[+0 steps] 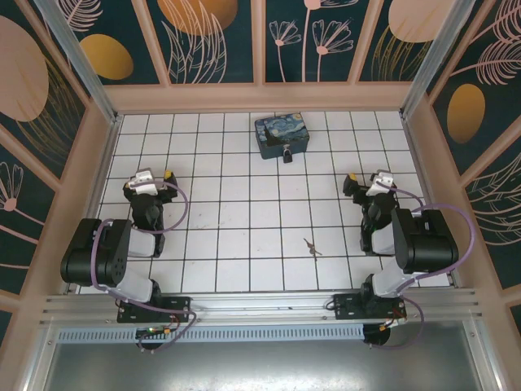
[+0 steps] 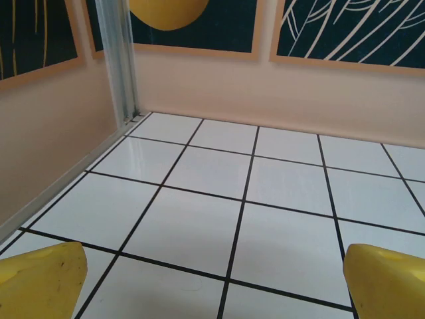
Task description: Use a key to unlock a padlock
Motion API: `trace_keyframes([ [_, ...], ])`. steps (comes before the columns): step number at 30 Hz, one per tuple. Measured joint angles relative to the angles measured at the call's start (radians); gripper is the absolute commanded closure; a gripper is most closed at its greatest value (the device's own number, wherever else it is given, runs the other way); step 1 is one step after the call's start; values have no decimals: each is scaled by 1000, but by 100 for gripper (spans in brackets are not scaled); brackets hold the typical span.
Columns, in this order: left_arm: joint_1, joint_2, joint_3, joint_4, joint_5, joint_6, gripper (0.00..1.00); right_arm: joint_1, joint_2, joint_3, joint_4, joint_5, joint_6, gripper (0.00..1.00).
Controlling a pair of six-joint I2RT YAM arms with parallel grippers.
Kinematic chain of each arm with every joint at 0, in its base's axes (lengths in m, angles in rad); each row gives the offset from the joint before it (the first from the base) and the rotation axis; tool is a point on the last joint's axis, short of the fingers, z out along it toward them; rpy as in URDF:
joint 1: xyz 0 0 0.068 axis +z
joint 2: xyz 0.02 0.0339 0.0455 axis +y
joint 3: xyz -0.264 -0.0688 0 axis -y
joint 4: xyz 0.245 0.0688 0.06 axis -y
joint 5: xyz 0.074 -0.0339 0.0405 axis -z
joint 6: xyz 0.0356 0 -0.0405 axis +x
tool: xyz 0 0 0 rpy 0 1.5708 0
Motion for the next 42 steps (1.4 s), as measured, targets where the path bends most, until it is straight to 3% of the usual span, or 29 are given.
trace_keyframes([
  [32,0,-4,1,-9,3,0,1,-2,-10,11,-40,-41,0,1],
  [35,0,-91,78,-233,-50,-27,1,0,-105,106,-276,-46,2,1],
  [38,1,-125,330,-535,-81,-99,1,0,-183,318,-525,-77,42,4],
  [42,-32,-81,638,-796,-63,-247,1,14,-125,615,-713,-185,137,8],
])
